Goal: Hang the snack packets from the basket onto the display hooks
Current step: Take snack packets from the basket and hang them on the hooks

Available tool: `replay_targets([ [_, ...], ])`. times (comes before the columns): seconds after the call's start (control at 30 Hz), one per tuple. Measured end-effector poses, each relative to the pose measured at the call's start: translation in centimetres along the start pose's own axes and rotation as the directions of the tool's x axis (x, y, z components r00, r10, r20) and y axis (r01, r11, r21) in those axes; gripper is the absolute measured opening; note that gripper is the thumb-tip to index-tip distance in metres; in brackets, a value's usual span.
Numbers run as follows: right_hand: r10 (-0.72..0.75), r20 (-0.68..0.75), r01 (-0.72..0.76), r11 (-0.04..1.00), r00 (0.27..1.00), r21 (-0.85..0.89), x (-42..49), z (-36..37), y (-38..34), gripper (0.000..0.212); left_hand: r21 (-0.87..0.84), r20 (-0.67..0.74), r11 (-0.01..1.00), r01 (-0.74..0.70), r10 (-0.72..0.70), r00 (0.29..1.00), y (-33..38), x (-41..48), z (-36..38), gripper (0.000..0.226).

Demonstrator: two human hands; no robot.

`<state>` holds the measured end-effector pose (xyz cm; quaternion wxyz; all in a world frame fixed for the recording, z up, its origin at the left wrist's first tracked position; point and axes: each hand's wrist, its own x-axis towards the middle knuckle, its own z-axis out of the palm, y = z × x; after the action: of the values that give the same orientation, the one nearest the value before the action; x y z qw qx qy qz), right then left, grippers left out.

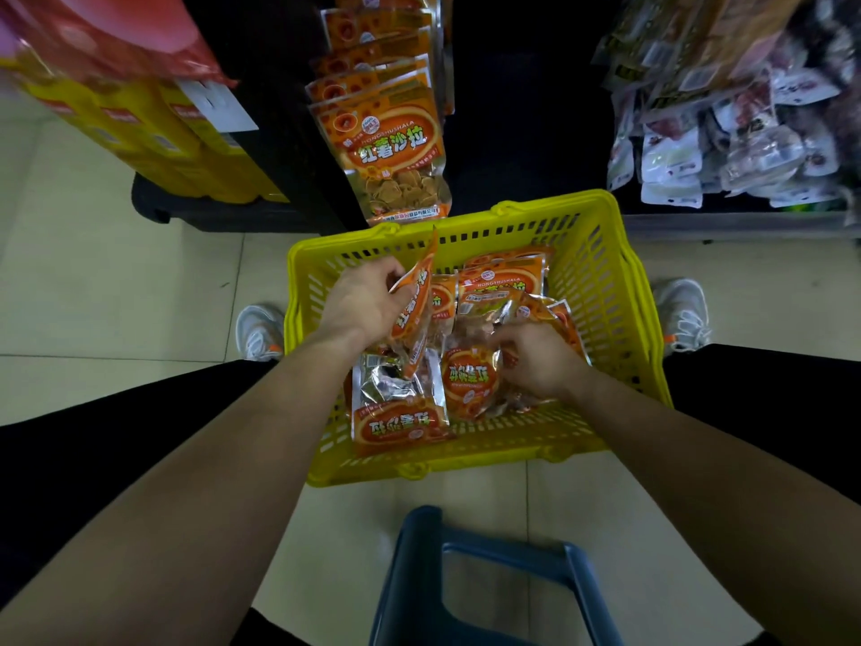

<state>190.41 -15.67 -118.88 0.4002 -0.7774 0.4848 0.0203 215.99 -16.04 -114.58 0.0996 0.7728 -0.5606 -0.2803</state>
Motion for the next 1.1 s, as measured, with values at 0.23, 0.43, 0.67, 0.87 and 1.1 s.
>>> replay_targets([
  [0.23,-0.047,-0.015,0.047,0.998,0.999,-0.043,0.6,-1.0,-1.5,0.032,-0.051,-0.027,0.998,-0.020,0.019,0.999,-0.5,-0.2,-0.8,0.007],
  [0.43,-0.079,-0.145,0.048,0.977,0.986,-0.207,1.4,-4.0,-1.7,0.008,-0.014,-0.019,1.000,0.004,-0.004,1.000,-0.4,0.1,-1.1,0.009],
  [0.67,0.102,-0.194,-0.085,0.992,0.976,0.093,2.2,-5.7,-1.0,0.008,-0.241,0.104,0.965,0.102,-0.079,0.992,0.1,-0.3,-0.2,0.021],
  [0.87,0.207,-0.178,-0.139,0.932,0.962,0.335,3.3,-4.0,-1.0,0.016,-0.293,0.126,0.951,0.103,-0.069,0.990,0.1,0.0,0.5,0.024],
  [1.1,0.296,-0.137,-0.256,0.934,0.945,0.250,4.7,-1.5,-1.3,0.012,-0.240,0.108,0.967,0.090,-0.065,0.992,-1.1,0.5,0.8,0.024],
])
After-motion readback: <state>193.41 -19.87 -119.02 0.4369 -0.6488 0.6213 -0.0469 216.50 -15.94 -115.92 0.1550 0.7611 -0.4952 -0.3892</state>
